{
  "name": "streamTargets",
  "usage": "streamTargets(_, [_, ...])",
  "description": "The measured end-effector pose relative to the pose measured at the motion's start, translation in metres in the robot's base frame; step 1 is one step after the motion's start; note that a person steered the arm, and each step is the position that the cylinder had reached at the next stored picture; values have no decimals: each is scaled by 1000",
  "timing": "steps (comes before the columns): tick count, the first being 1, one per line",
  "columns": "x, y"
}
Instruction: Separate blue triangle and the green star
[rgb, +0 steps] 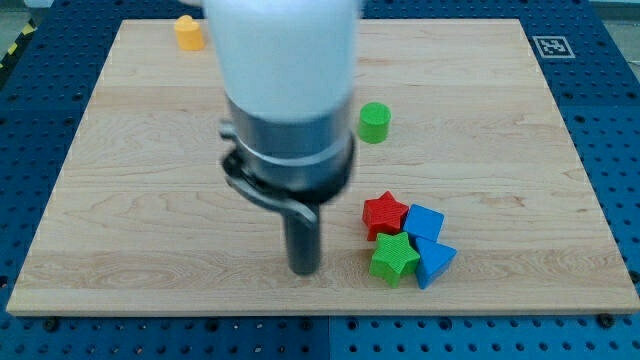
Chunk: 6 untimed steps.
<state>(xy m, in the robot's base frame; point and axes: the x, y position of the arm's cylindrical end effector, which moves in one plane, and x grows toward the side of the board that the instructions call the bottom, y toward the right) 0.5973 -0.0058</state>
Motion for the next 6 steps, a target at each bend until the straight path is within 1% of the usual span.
streamTargets(1, [7, 43])
streamTargets(2, [3, 84])
streamTargets(4, [0, 122])
streamTargets(6, [-10, 218])
